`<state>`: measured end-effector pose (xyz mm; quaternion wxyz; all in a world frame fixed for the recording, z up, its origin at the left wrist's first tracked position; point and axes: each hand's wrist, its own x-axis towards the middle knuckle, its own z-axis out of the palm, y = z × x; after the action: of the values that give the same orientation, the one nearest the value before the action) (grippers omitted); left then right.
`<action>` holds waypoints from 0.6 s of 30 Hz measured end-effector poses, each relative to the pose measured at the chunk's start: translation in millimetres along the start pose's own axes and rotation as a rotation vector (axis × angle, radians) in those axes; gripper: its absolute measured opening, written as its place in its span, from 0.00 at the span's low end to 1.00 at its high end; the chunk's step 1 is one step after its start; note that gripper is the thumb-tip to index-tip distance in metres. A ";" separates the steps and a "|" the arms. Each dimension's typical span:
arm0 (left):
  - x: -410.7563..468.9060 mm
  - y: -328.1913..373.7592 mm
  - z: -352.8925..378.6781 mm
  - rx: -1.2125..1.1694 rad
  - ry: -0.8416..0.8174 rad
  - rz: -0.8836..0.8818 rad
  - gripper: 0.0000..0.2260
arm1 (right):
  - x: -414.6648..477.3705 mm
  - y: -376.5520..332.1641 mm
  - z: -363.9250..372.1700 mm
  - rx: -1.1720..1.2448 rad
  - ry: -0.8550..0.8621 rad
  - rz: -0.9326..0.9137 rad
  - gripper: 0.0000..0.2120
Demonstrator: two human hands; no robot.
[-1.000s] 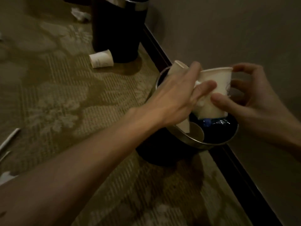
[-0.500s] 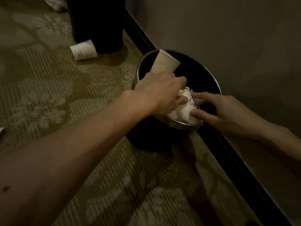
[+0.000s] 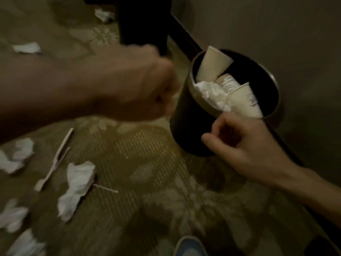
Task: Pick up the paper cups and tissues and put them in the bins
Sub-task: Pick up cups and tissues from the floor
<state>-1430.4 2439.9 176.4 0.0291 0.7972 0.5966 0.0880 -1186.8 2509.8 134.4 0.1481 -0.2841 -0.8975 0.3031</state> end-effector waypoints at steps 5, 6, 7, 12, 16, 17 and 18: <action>-124.0 -8.3 41.7 0.225 -0.351 -0.133 0.14 | -2.2 -14.3 106.7 -0.010 -0.187 -0.094 0.07; -145.6 -11.6 53.0 0.234 -0.395 -0.174 0.13 | -2.3 -15.7 126.4 -0.026 -0.227 -0.107 0.06; -164.8 -14.4 64.2 0.237 -0.447 -0.215 0.13 | -2.2 -16.4 145.1 -0.041 -0.263 -0.117 0.06; -227.6 -20.6 112.1 0.081 -0.519 -0.478 0.11 | -2.2 -13.5 218.5 -0.121 -0.392 -0.089 0.07; -247.2 -19.6 160.2 -0.003 -0.436 -0.596 0.25 | 3.0 -14.5 255.7 -0.230 -0.445 -0.026 0.11; -247.9 -20.2 170.3 -0.012 -0.428 -0.613 0.30 | 5.3 -15.2 262.4 -0.251 -0.443 -0.015 0.11; -247.5 -22.4 179.4 -0.013 -0.421 -0.624 0.34 | 7.9 -16.1 268.7 -0.264 -0.444 -0.002 0.10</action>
<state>-1487.7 2220.1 -29.5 0.1816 0.5773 0.7913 -0.0869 -1317.5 2380.4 -62.3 -0.0905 -0.2267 -0.9401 0.2379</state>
